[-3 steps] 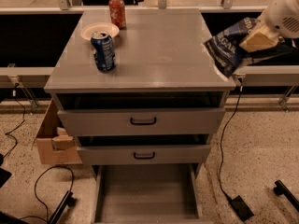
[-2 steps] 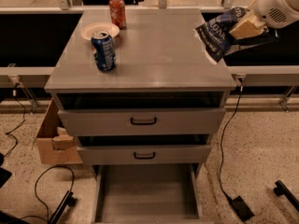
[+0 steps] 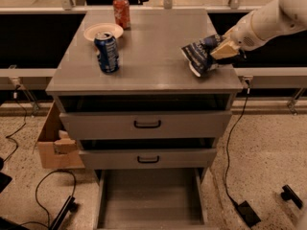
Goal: Pick blue chip bag from bottom drawer and place on counter
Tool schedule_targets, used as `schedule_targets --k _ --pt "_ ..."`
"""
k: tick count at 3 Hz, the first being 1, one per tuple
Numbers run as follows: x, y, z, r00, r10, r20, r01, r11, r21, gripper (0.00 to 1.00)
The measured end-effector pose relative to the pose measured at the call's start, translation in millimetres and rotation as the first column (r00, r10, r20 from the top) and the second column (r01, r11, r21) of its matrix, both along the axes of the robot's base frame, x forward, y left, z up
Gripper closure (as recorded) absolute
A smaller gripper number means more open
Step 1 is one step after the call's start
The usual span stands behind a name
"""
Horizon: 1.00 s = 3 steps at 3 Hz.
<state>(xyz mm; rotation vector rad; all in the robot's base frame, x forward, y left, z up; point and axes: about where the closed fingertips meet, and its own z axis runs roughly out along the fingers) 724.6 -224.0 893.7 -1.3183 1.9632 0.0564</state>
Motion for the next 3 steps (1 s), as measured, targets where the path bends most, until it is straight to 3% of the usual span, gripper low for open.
schedule_targets --k 1,3 --pt "21.9 5.9 -40.8 0.9979 0.06 -0.026 -0.06 0.998 0.01 1.0" --pt "21.8 5.9 -35.1 0.9979 0.06 -0.026 -0.06 0.998 0.01 0.59"
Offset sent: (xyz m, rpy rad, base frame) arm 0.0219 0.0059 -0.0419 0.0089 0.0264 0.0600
